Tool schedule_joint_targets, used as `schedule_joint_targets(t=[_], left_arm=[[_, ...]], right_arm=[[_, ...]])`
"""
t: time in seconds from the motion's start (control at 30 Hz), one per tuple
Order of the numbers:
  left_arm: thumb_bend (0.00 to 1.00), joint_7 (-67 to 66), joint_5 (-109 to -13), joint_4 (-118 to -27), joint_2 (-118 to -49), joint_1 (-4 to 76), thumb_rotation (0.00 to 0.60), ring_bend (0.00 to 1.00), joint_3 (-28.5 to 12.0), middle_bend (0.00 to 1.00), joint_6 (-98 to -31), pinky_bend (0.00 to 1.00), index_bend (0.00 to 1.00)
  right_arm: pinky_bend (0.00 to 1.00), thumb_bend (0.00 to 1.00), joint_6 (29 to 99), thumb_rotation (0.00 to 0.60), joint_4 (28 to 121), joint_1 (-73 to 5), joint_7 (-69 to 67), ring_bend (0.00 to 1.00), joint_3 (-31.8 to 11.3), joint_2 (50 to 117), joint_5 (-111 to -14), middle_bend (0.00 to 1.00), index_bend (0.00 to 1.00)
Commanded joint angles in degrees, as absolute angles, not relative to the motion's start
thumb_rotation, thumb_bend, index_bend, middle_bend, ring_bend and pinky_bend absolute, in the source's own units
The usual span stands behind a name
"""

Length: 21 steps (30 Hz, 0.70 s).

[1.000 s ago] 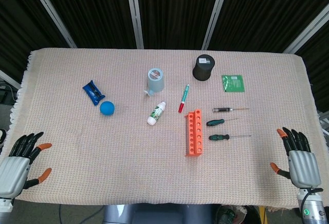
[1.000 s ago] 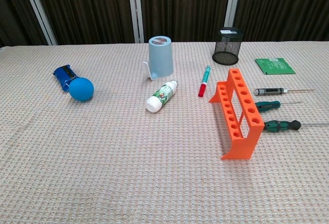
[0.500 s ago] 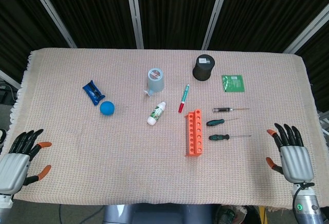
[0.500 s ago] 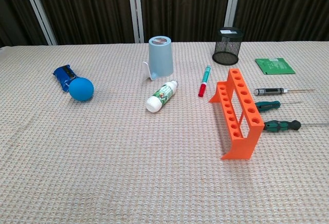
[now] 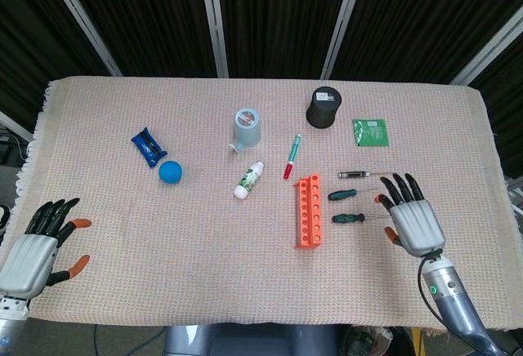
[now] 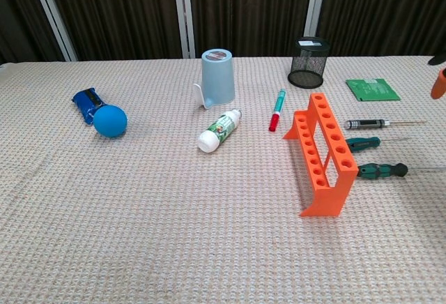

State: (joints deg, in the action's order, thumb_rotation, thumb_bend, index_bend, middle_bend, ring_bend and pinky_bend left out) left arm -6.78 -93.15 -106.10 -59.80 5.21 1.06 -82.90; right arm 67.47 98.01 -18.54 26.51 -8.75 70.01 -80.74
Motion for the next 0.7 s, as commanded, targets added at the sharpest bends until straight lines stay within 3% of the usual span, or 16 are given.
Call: schedule_joint_targets(t=[0.03, 0.7], left_arm=[[0.26, -6.8, -93.2, -106.1, -59.8, 5.3, 0.6, 0.0, 1.0, 0.04, -82.9, 0.0, 0.31], [0.26, -6.0, -93.1, -106.3, -59.2, 6.4, 0.6, 0.0, 0.9, 0.04, -82.2, 0.0, 0.31]], right_arm=[[0.0, 0.2, 63.2, 0.6, 97.8, -22.1, 32.6, 0.0, -9.4, 72.3, -76.7, 0.09, 0.33], [0.0, 0.23, 56.2, 0.6, 92.9, -31.1, 49.4, 0.0, -8.5, 80.2, -61.8, 0.1, 0.39]])
